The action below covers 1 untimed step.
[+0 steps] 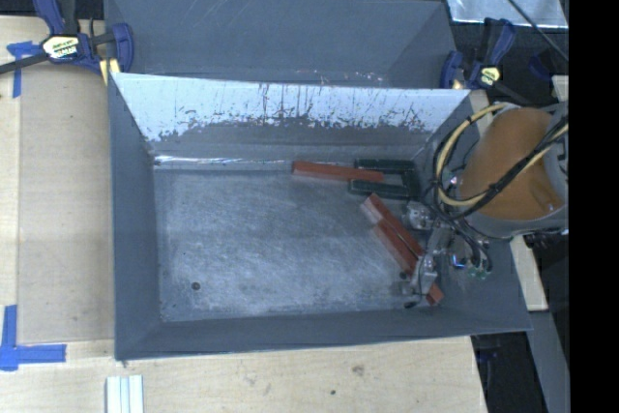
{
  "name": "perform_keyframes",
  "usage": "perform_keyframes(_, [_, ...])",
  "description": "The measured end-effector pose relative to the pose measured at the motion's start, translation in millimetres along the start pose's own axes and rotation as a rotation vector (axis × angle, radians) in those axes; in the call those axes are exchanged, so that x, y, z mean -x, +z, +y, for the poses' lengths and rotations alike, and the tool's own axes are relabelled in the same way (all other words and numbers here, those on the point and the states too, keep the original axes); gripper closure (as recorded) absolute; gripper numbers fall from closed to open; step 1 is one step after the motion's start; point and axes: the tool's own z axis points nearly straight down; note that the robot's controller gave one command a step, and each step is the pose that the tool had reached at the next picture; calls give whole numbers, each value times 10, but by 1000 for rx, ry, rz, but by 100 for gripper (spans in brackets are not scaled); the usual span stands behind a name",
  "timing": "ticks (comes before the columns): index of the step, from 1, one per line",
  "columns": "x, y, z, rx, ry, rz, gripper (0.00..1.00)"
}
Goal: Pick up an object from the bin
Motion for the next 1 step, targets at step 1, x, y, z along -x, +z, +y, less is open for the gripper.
perform_keyframes(1, [14,-31,7,1,0,-5,100])
